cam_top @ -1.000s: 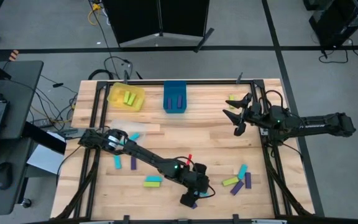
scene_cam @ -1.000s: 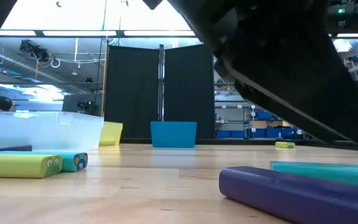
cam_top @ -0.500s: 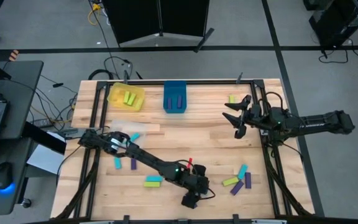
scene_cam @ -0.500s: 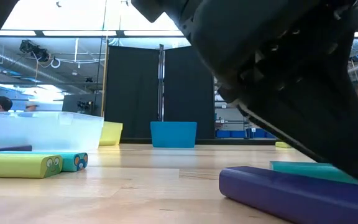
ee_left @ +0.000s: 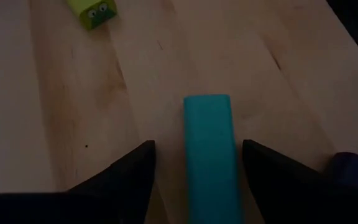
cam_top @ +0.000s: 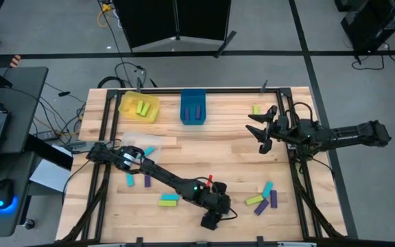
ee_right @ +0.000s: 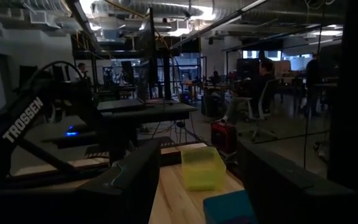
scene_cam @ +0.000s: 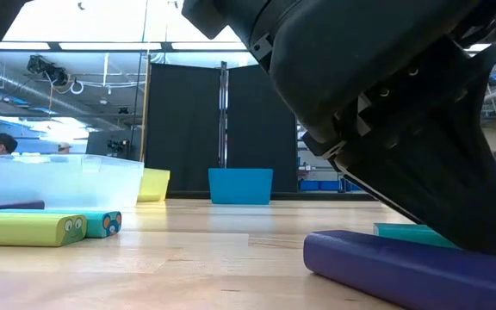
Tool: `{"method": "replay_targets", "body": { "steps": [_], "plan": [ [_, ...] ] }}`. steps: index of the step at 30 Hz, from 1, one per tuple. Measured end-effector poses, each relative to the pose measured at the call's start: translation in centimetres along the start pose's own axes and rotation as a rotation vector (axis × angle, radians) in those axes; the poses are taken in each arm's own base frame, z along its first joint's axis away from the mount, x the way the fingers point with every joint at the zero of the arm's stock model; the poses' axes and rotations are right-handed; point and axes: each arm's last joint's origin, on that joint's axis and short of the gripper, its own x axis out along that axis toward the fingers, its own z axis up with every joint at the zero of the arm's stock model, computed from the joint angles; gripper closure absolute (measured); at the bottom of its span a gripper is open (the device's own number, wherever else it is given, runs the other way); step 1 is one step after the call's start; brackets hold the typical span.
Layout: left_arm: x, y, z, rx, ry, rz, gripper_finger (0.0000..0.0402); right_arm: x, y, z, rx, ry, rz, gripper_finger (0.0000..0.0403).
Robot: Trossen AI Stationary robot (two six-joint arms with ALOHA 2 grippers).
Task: Sort blocks
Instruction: Put the blue block into the white bin
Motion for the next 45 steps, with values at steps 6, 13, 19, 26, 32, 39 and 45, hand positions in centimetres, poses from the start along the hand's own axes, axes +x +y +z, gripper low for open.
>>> {"method": "replay_targets", "body": {
  "steps": [6, 13, 19, 26, 32, 39, 45],
  "plan": [
    [0.2, 0.1, -0.1, 0.012, 0.009, 0.007, 0.0198, 0.0, 0.0, 0.0, -0.012, -0.001, 0.0, 0.0181],
    [0.2, 0.2, -0.2, 0.042, 0.013, 0.004, 0.0266, 0.0, -0.1, 0.0, -0.02, 0.0, -0.027, 0.0181],
    [0.3, 0.2, -0.3, 0.081, 0.016, 0.004, 0.029, 0.0, -0.1, 0.0, -0.02, 0.0, -0.027, 0.0181],
    [0.1, 0.2, 0.4, 0.11, 0.004, 0.014, 0.029, 0.0, -0.1, 0.0, -0.021, -0.001, -0.027, 0.0181],
    [-1.0, 0.5, 1.6, 0.166, -0.025, 0.112, 0.029, 0.0, -0.1, 0.0, -0.038, -0.001, -0.031, 0.0181],
    [-3.5, 1.1, 3.6, 0.228, -0.07, 0.21, 0.029, -0.2, -0.3, 0.3, -0.064, -0.023, -0.08, 0.0181],
    [-6.8, 3.7, 4.7, 0.213, -0.059, 0.276, 0.029, -0.7, -0.6, 1.1, -0.073, -0.08, -0.111, 0.0181]
  ]
}}
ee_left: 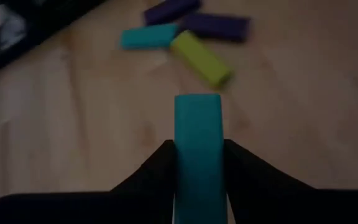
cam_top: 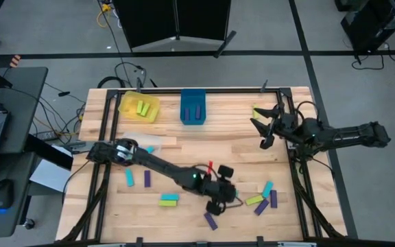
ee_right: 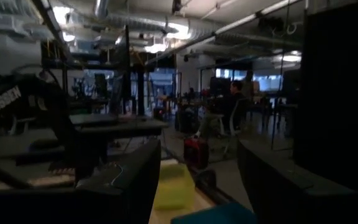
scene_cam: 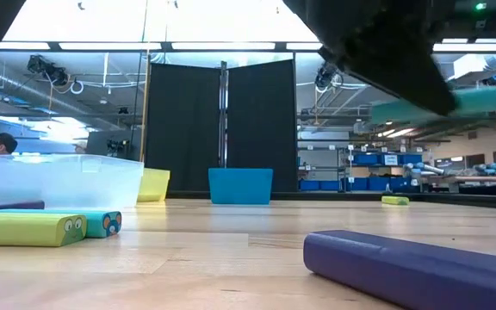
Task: Sort blocks
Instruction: Put the blue block into the white bin
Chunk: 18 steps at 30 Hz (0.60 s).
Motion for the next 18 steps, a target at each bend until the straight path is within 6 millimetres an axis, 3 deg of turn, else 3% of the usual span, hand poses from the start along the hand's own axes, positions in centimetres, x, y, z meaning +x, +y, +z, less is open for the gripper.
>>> {"method": "replay_targets", "body": {
  "steps": [9, 18],
  "plan": [
    [-3.8, 5.5, -0.3, -0.031, -0.048, 0.062, 0.029, -0.8, -0.6, 1.2, -0.016, -0.083, -0.039, 0.0181],
    [-9.1, 9.9, -6.3, -0.161, -0.062, 0.179, 0.029, -0.9, -0.8, 1.3, -0.039, -0.083, -0.086, 0.0181]
  ]
}}
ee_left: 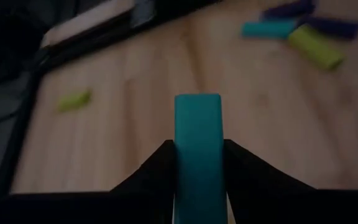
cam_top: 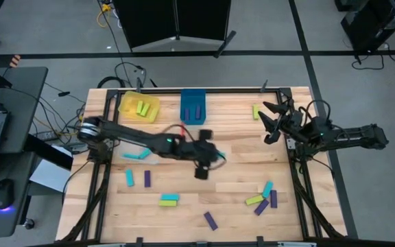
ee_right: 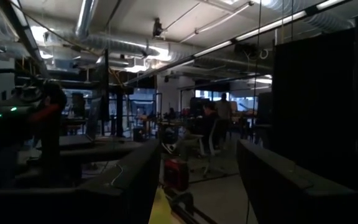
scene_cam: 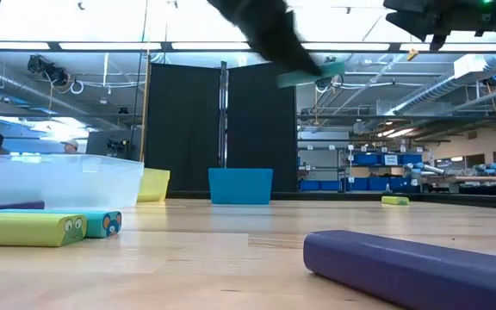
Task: Sort blocks
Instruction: Put the blue block into the white bin
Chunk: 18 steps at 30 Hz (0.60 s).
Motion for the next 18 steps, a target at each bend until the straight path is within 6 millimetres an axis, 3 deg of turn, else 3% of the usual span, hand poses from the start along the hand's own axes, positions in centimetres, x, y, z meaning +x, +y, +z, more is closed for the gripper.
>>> {"method": "replay_targets", "body": {
  "steps": [6, 12, 18],
  "plan": [
    [-4.8, 2.6, -5.0, -0.155, 0.128, 0.125, 0.029, 0.0, -0.1, -0.1, -0.008, 0.01, -0.022, 0.0181],
    [-9.6, 2.9, -9.1, -0.239, 0.368, 0.197, 0.029, 0.1, -0.4, -0.1, -0.029, 0.018, -0.082, 0.0181],
    [-12.5, 2.6, -12.7, -0.317, 0.65, 0.236, 0.029, 0.3, -0.8, -0.2, -0.033, 0.018, -0.118, 0.0181]
  ]
}}
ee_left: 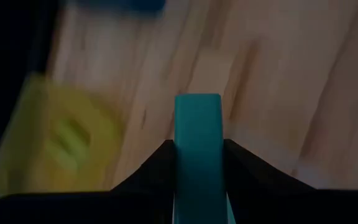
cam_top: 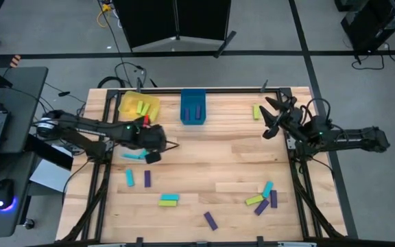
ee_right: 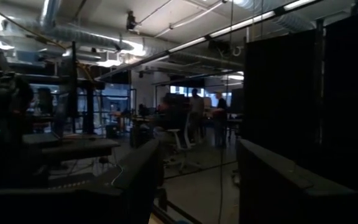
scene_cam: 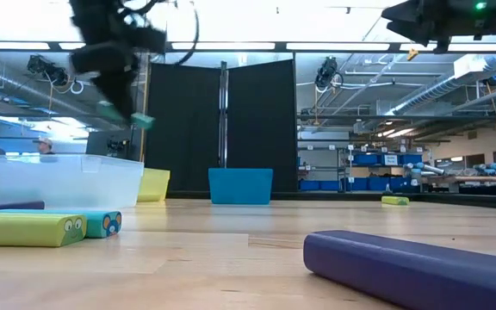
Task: Sort blocks
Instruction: Put the blue block into the white bin, then put the purple block into the blue bin
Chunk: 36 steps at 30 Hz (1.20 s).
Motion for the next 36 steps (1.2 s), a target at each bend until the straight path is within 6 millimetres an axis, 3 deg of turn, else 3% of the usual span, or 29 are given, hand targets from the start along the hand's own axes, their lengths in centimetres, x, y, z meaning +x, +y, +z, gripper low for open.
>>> {"method": "replay_targets", "body": {
  "steps": [8, 20, 27, 36],
  "plan": [
    [2.0, 0.0, -3.6, -0.053, 0.138, -0.009, 0.029, 0.2, -0.4, -0.1, -0.005, 0.005, -0.037, 0.0181],
    [4.1, 0.0, -6.8, -0.179, 0.104, -0.047, 0.0288, 0.6, -0.1, -0.5, 0.032, 0.024, -0.034, 0.0181],
    [5.0, -0.3, -7.5, -0.249, 0.103, -0.03, 0.0224, 0.8, 0.1, -0.9, 0.058, 0.045, -0.029, 0.0181],
    [4.7, -0.3, -6.9, -0.258, 0.073, -0.044, 0.0161, 1.4, 0.9, -1.7, 0.129, 0.103, 0.048, 0.0181]
  ]
}}
